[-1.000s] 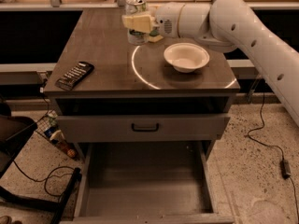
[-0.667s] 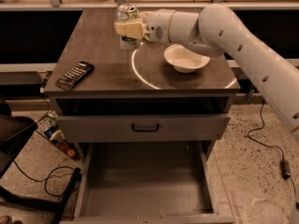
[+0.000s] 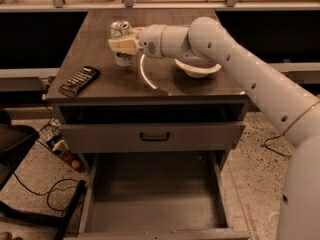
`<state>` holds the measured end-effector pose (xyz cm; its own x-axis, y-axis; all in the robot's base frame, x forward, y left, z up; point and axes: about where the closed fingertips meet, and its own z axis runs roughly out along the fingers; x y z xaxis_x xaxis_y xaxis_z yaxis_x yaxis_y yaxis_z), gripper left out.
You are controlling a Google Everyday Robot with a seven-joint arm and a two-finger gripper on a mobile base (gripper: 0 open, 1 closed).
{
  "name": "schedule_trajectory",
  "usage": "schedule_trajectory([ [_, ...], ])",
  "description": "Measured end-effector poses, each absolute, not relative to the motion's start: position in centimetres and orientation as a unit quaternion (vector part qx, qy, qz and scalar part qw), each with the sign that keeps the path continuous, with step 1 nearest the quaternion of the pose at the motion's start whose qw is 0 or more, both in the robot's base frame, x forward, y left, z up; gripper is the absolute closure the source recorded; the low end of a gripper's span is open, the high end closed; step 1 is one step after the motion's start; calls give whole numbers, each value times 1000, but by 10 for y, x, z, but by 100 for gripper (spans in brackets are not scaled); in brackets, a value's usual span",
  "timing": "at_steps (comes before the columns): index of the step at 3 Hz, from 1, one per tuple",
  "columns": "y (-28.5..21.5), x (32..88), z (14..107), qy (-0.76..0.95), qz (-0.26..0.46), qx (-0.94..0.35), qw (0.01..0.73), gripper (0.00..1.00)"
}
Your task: Move 7up can near rxbar chocolate
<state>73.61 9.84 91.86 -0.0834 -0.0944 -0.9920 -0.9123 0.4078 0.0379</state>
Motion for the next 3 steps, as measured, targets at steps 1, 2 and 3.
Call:
schedule_trajectory([
  [1, 114, 739, 904, 630, 371, -398, 554, 100],
  [2, 125, 739, 895, 624, 377, -396, 559, 100],
  [3, 128, 738, 895, 623, 379, -397, 558, 85],
])
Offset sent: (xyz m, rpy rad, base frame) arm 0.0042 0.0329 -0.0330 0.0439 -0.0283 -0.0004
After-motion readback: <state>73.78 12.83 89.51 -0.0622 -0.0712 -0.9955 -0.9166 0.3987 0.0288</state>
